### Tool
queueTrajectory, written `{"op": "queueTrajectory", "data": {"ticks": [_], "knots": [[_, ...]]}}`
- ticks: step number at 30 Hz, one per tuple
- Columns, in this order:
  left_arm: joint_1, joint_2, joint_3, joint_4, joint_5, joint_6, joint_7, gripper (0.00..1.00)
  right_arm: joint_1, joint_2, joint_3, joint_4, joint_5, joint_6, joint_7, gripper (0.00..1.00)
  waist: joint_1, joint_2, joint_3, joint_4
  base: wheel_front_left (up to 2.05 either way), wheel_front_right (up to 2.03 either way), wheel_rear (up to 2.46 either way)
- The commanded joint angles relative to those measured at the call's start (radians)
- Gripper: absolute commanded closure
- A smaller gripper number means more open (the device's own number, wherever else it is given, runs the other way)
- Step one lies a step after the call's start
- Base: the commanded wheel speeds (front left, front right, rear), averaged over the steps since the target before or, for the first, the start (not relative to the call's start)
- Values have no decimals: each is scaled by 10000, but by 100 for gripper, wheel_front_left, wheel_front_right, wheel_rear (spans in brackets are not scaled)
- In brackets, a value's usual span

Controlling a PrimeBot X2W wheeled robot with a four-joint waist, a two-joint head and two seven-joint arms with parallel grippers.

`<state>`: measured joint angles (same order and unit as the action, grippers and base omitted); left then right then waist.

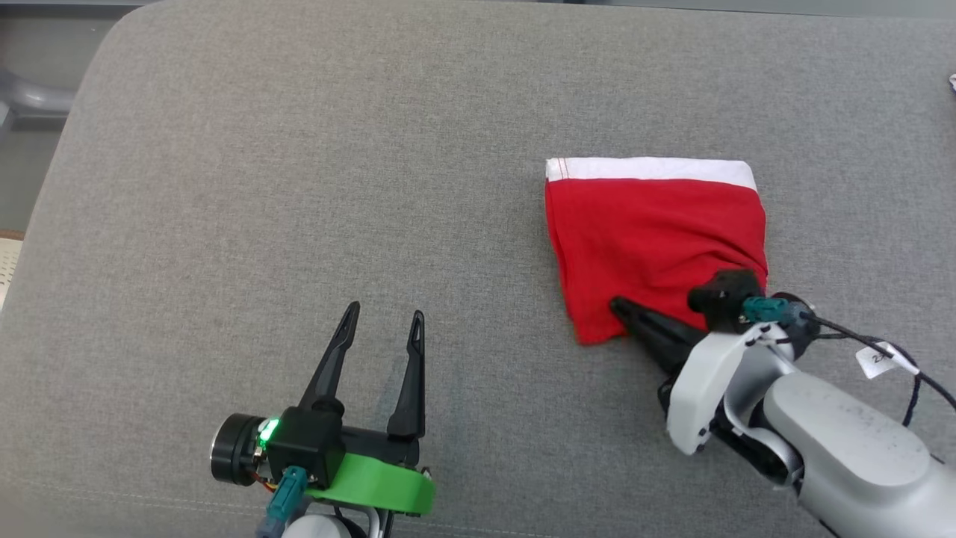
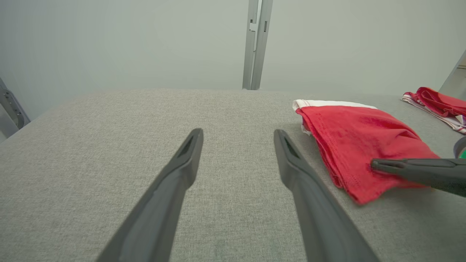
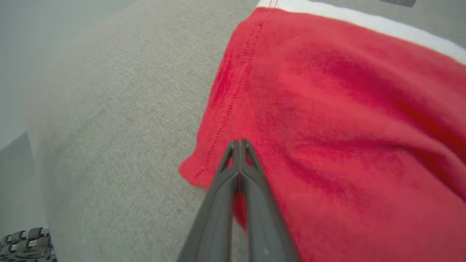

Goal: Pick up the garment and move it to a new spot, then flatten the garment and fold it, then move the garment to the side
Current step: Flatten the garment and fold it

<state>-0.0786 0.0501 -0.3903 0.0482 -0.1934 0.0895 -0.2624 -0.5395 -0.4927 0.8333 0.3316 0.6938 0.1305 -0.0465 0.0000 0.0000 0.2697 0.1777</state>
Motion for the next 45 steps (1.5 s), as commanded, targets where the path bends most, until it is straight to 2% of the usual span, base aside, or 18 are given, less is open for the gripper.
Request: {"op": "queueTrajectory", "data": {"ticks": [1,4,6,9,12,14,19,23,30,33,37,39,40,41,45], "knots": [[-134,13,4,-41,-21,64,-28,0,76,-12,258,-297,307,3,-38,100,0,0,-13,-21,0,0,0],[-110,14,20,-80,54,57,-28,0,11,-111,536,-865,728,2,-275,100,0,0,-19,-108,0,0,0],[-109,14,18,-104,93,27,-28,0,-282,-245,316,-855,394,2,-692,100,0,0,5,-166,0,0,0],[-108,15,-33,-142,84,-17,-28,0,-503,-18,-407,-170,-582,5,-1406,100,0,0,66,-225,0,0,0],[-163,15,-89,-116,57,-53,-28,0,-637,523,-1057,469,-1071,3,-1801,100,0,0,153,-221,0,0,0],[-225,16,-156,-73,7,-85,-28,0,-822,656,-1281,994,-1425,-5,-1946,100,0,0,239,-163,0,0,0],[-368,16,-276,-35,-77,-106,-28,0,-1212,1086,-1739,2197,-2088,-2,-2146,100,0,0,520,158,0,0,0],[-453,14,-275,-51,-140,-79,-28,0,-1427,1295,-2038,2706,-2454,-3,-2178,100,0,0,785,349,0,0,0],[-622,14,-366,-91,-285,-25,-28,0,-1665,1386,-1725,3640,-2415,-3,-2175,100,0,0,1065,504,0,0,0],[-682,14,-368,-67,-277,-4,-28,0,-1730,1461,-1643,3792,-2359,-3,-2159,100,0,0,1060,467,0,0,0],[-628,14,-263,-3,-182,33,-28,0,-1621,1517,-2097,3247,-2260,2,-2170,100,0,0,844,294,0,0,0],[-537,15,-136,-31,-114,76,-28,0,-1396,1463,-2500,2766,-2293,2,-2171,65,0,0,671,140,0,0,0],[-462,15,-62,-40,-103,71,-28,0,-1218,1448,-2769,2469,-2330,2,-2170,15,0,0,553,34,0,0,0],[-409,15,15,-82,-102,76,-28,0,-1070,1427,-2995,2192,-2404,2,-2170,0,0,0,459,-55,0,0,0],[-86,15,521,-147,-1,156,-26,0,-139,1572,-4199,811,-2836,2,-2170,0,0,0,-62,-528,0,0,0]]}}
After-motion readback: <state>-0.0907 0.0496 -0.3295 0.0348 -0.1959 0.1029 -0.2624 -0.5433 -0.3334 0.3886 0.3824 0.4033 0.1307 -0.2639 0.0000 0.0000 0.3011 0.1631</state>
